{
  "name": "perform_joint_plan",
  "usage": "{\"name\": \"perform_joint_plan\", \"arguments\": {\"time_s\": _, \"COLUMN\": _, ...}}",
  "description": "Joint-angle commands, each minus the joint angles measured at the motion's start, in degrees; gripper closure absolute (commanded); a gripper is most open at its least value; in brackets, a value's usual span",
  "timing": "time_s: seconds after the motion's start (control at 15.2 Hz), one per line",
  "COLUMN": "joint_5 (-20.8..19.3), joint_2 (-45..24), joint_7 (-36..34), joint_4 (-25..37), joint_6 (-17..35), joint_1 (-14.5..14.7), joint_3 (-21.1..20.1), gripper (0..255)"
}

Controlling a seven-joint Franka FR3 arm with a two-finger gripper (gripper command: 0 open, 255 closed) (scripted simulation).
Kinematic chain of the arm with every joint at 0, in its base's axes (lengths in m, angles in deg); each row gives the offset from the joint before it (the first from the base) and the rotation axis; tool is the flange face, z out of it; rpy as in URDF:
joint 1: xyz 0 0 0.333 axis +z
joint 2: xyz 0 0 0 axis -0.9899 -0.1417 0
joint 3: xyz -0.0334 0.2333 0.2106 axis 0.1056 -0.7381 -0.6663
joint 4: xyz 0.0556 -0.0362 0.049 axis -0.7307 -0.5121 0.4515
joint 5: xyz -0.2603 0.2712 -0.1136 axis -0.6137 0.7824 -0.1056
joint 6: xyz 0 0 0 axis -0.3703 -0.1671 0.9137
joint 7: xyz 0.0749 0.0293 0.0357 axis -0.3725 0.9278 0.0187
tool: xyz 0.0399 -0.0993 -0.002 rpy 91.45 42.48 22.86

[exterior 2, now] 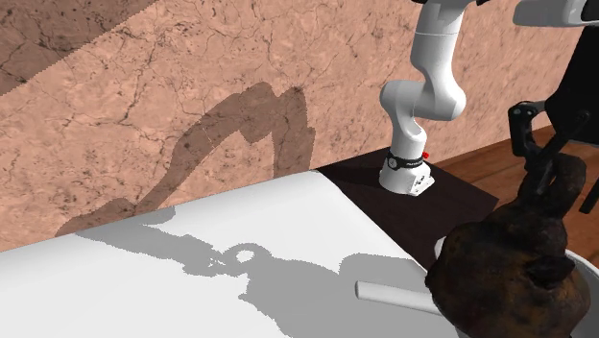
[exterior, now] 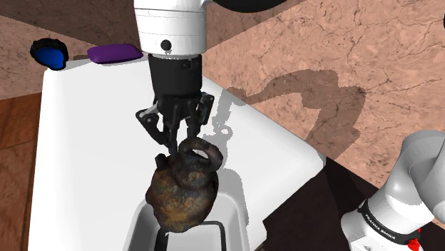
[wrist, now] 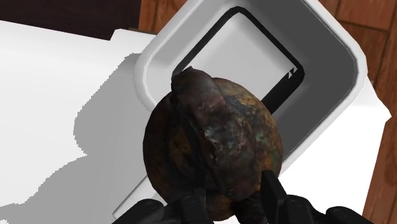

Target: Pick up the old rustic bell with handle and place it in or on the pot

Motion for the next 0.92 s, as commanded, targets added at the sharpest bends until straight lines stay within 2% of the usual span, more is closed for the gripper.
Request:
{"name": "perform_joint_plan", "arguments": {"time_s": 0.0, "joint_5": 0.06, "joint_2": -0.04, "joint_7": 0.19, "joint_4": -2.24, "joint_6": 1.46, "joint_1": -0.07, "joint_3": 0.06, "gripper": 255}}
{"name": "perform_joint_plan", "arguments": {"time_s": 0.53, "joint_5": 0.06, "joint_2": -0.04, "joint_7": 0.19, "joint_4": -2.24, "joint_6": 1.46, "joint_1": -0.12, "joint_3": 0.01, "gripper": 255}}
{"name": "perform_joint_plan", "arguments": {"time_s": 0.59, "joint_5": 0.23, "joint_2": 0.32, "joint_7": 0.29, "joint_4": -2.71, "joint_6": 1.59, "joint_1": -0.18, "joint_3": 0.04, "gripper": 0}}
{"name": "perform_joint_plan", "arguments": {"time_s": 0.86, "joint_5": 0.13, "joint_2": 0.01, "joint_7": 0.79, "joint_4": -2.42, "joint_6": 1.55, "joint_1": -0.43, "joint_3": 0.27, "gripper": 0}}
